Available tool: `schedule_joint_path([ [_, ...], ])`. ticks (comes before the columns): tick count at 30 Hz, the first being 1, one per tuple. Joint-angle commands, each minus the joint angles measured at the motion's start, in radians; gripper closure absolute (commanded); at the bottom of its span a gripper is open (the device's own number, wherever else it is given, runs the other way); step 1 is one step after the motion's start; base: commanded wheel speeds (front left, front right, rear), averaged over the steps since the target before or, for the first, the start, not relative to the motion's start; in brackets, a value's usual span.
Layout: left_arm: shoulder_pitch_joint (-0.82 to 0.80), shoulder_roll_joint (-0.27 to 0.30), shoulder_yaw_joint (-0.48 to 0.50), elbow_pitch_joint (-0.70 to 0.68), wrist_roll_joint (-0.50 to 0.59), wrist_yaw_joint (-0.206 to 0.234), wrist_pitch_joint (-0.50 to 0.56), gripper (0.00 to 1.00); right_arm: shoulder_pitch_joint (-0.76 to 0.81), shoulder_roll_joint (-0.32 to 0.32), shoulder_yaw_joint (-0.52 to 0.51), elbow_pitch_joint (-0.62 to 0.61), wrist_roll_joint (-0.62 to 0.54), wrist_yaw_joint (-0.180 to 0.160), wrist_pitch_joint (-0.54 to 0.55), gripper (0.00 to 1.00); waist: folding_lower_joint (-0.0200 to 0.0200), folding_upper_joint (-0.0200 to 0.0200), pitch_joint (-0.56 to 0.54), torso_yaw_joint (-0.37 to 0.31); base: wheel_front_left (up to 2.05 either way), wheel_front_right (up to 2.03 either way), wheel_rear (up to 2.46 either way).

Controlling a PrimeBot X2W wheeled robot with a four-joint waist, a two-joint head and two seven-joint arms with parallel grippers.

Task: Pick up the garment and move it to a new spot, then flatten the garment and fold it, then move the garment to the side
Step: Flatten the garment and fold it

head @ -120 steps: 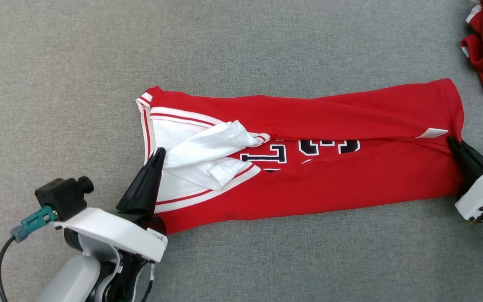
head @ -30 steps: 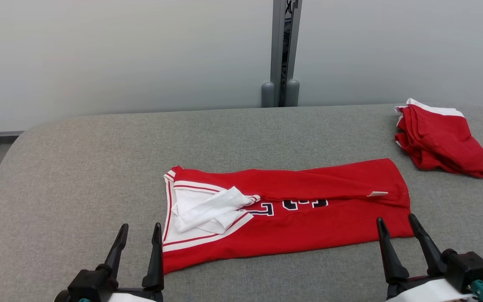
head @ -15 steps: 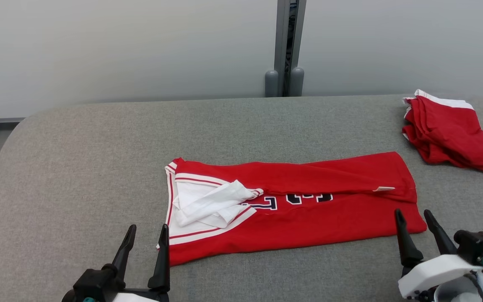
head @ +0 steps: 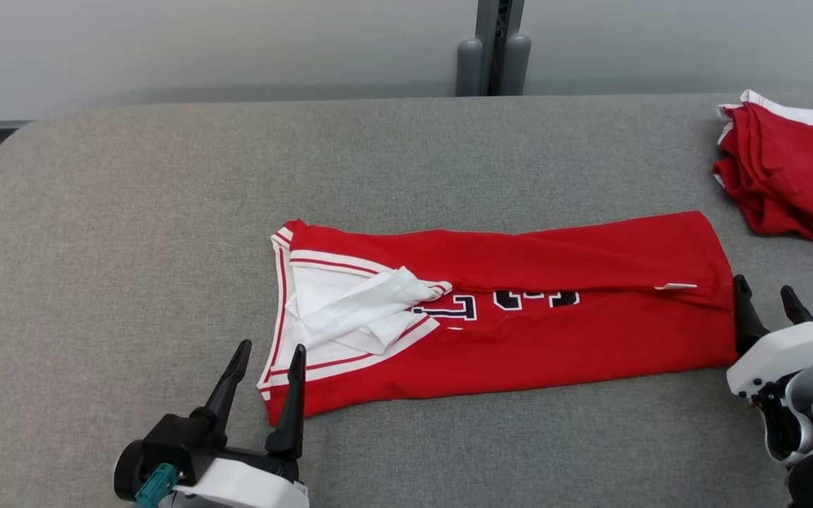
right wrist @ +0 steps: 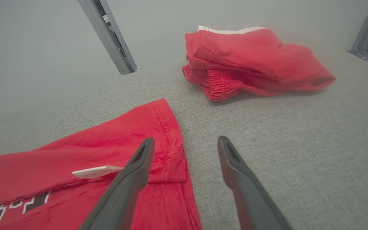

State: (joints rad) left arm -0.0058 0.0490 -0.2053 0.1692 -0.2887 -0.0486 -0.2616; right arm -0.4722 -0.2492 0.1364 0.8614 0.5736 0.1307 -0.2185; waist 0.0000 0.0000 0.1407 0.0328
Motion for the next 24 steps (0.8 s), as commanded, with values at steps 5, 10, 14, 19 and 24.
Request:
schedule_joint_path([
  [5, -0.049, 0.004, 0.001, 0.016, 0.022, -0.016, -0.003, 0.00, -0.099, 0.010, 0.044, 0.127, 0.035, 0.000, 0.014, 0.00, 0.0000, 0.0000, 0.065, -0.004, 0.00, 0.00, 0.00],
  [10, -0.072, 0.004, -0.001, 0.028, 0.021, -0.021, -0.003, 0.00, -0.132, 0.031, 0.107, 0.185, 0.079, 0.000, 0.053, 0.14, 0.0000, 0.0000, 0.083, -0.005, 0.00, 0.00, 0.00],
  [14, -0.080, 0.004, -0.007, 0.037, 0.013, -0.024, -0.003, 0.00, -0.141, 0.028, 0.145, 0.199, 0.112, 0.000, 0.074, 0.64, 0.0000, 0.0000, 0.083, -0.003, 0.00, 0.00, 0.00],
  [19, -0.089, 0.004, -0.017, 0.041, 0.004, -0.025, -0.003, 0.00, -0.148, -0.005, 0.174, 0.189, 0.161, 0.000, 0.048, 1.00, 0.0000, 0.0000, 0.076, 0.005, 0.00, 0.00, 0.00],
  [24, -0.086, 0.004, -0.016, 0.044, 0.002, -0.026, -0.003, 0.00, -0.149, -0.044, 0.183, 0.177, 0.196, 0.000, 0.015, 1.00, 0.0000, 0.0000, 0.068, 0.011, 0.00, 0.00, 0.00],
])
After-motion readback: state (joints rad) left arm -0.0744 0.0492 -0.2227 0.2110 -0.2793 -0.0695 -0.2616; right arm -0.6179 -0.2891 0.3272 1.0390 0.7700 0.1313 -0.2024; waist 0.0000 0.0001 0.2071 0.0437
